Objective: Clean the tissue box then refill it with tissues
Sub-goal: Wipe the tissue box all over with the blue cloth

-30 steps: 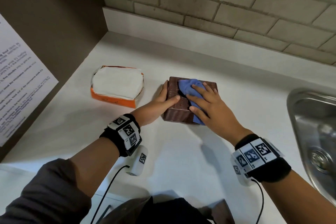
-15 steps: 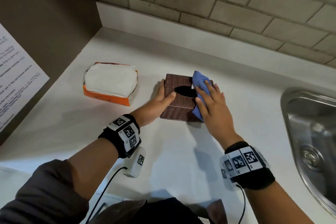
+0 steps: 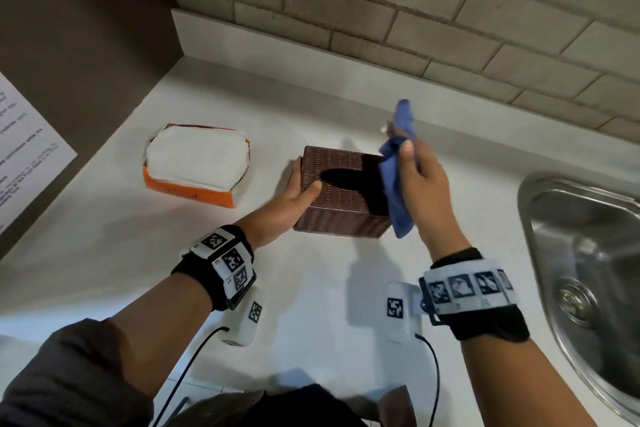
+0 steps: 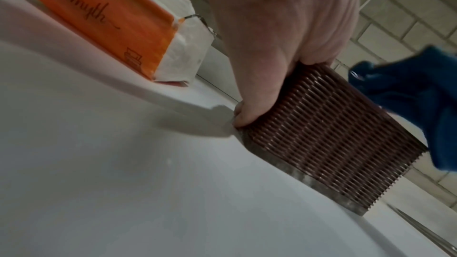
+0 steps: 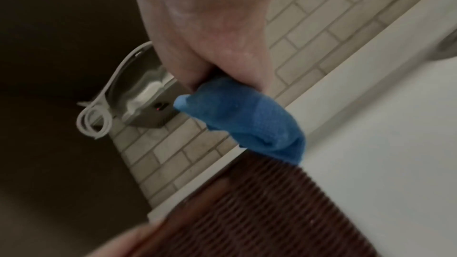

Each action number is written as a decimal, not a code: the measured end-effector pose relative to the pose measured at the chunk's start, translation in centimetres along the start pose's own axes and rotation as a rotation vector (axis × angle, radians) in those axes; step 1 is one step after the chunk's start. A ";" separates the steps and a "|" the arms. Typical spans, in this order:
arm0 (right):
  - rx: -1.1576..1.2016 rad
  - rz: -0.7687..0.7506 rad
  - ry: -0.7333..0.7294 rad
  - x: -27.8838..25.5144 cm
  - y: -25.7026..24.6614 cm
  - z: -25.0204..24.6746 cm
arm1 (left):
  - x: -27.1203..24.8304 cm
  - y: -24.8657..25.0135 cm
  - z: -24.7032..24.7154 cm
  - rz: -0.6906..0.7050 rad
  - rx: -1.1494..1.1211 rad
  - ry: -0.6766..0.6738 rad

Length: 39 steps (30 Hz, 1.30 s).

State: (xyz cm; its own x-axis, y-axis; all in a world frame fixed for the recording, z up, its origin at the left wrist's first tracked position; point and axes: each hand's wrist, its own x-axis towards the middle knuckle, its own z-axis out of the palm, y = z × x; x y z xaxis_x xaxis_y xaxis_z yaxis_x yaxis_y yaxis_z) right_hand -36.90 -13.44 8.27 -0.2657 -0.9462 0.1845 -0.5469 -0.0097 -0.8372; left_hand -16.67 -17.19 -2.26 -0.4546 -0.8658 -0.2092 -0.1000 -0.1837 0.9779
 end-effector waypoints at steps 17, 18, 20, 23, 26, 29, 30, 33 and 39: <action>-0.794 -0.363 -0.418 -0.2 0.8 6.4 | -0.3 1.0 1.0 0.127 -0.096 0.035; -0.769 -0.388 -0.483 0.0 0.6 6.5 | -0.3 0.9 1.0 0.122 -0.087 0.016; -0.741 -0.432 -0.519 0.7 1.5 4.7 | -0.4 1.0 0.9 0.116 -0.060 0.036; -0.658 -0.370 -0.500 1.3 4.0 0.9 | -0.6 1.4 0.7 0.095 -0.016 0.056; -0.484 -0.271 -0.436 1.5 4.0 0.4 | -0.7 1.6 0.8 0.050 0.003 0.015; -0.367 -0.271 -0.430 1.6 1.3 3.1 | -0.8 2.0 0.9 0.042 -0.023 0.053; -0.412 -0.328 -0.495 1.3 0.6 4.2 | -0.8 2.1 1.1 0.039 -0.027 0.057; -0.546 -0.442 -0.624 0.6 1.0 4.8 | -1.1 2.3 1.1 0.010 -0.024 0.014; -0.591 -0.464 -0.519 0.9 2.6 2.0 | -1.2 2.5 0.8 0.008 0.011 0.061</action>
State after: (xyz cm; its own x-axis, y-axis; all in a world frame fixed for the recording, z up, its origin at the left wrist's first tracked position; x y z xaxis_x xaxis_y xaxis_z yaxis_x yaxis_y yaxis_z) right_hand -36.93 -14.94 5.22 0.3949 -0.9166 0.0625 -0.8653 -0.3939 -0.3100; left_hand -17.10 -16.22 0.41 -0.4007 -0.8941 -0.2002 -0.1064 -0.1716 0.9794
